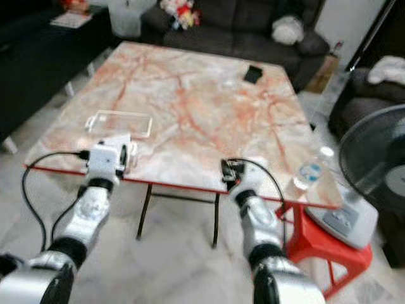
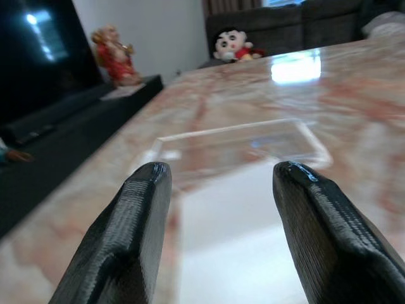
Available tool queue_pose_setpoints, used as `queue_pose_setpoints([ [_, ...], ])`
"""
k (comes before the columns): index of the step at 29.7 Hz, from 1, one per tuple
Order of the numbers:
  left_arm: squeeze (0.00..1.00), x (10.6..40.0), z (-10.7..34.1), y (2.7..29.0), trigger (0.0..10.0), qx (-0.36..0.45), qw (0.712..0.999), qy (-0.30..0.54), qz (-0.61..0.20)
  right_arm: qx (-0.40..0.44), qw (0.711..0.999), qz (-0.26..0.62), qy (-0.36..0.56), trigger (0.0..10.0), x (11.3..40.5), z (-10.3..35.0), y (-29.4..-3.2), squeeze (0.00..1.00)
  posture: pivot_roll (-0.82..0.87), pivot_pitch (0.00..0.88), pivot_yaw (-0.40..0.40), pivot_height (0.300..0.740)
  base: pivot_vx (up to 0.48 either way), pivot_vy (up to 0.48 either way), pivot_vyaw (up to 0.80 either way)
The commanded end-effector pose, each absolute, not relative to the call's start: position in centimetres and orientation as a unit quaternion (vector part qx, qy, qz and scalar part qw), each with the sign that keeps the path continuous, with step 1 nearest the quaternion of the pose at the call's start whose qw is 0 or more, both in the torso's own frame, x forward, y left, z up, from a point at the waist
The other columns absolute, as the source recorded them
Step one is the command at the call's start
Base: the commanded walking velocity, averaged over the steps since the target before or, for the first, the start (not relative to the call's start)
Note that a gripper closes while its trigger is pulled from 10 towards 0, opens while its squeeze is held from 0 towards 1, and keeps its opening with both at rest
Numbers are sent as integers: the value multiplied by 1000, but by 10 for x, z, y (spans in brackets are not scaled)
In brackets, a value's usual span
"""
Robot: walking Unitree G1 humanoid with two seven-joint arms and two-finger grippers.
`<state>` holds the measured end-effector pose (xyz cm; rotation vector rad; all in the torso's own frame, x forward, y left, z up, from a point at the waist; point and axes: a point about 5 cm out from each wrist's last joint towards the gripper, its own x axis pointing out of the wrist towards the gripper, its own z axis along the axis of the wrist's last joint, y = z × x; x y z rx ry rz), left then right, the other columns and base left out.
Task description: Picking trash to rubbish bin
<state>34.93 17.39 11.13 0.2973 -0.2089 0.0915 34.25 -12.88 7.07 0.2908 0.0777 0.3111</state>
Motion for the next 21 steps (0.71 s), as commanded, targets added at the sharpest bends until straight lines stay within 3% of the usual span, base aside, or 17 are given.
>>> queue_pose_setpoints([
  [1,0,351,113,159,10000,151,982,-112,26,139,980,135,37,10000,343,71,-145,0,27,43,-126,740,0,0,0],
  [15,0,348,110,153,10000,175,978,-112,11,140,979,142,39,10000,342,70,-142,0,28,46,-126,740,0,0,0],
  [21,0,351,102,160,10000,233,970,-66,23,140,979,144,41,10000,342,70,-142,0,29,48,-127,740,0,0,0],
])
